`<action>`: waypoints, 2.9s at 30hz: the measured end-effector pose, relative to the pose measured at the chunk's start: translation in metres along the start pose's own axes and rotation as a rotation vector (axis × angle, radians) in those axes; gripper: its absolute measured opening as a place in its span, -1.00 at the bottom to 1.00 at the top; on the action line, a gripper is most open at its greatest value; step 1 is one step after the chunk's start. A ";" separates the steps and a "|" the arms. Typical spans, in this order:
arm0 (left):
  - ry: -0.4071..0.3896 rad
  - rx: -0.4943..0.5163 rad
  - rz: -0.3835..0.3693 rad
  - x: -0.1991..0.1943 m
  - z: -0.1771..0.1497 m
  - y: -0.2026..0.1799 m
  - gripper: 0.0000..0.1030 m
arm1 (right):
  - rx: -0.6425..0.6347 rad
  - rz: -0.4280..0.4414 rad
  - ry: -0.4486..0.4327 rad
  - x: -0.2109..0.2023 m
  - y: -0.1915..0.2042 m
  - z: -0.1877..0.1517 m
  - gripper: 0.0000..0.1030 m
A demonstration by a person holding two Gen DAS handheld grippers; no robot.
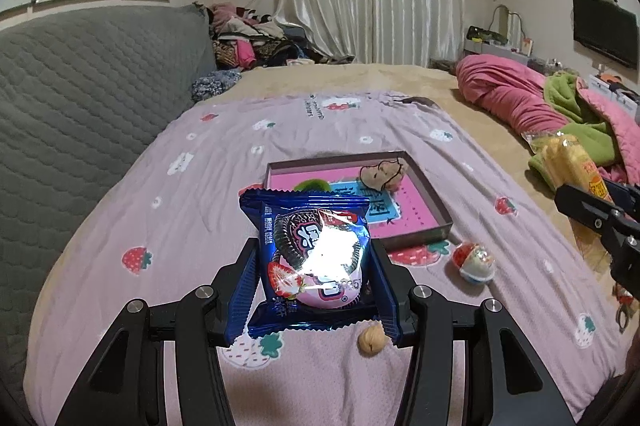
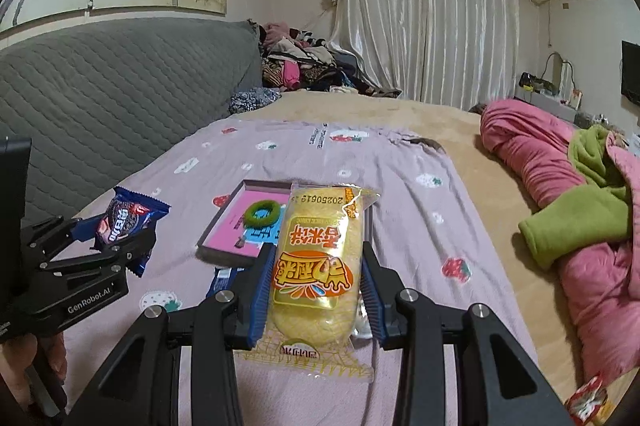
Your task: Organize objects
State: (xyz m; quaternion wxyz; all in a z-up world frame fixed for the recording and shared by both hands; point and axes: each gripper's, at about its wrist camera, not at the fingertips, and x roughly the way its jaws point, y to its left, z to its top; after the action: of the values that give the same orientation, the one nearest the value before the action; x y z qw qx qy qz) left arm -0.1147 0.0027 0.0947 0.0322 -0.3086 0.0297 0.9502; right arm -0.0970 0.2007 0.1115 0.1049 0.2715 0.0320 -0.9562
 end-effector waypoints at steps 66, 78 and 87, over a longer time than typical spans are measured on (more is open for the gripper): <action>0.221 -0.071 -0.084 0.316 -0.007 0.018 0.05 | 0.069 0.020 0.292 0.318 -0.026 -0.019 -0.21; 0.219 -0.079 -0.100 0.314 -0.009 0.019 0.05 | 0.057 0.010 0.312 0.324 -0.023 -0.023 -0.21; 0.222 -0.080 -0.114 0.316 -0.010 0.019 0.06 | 0.048 0.001 0.324 0.327 -0.020 -0.025 -0.21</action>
State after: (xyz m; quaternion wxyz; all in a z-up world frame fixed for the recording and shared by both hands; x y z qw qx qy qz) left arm -0.3652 -0.0031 -0.0988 0.0704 -0.4142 -0.0226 0.9072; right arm -0.3602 0.1631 -0.0813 0.0925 0.4247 0.0257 -0.9002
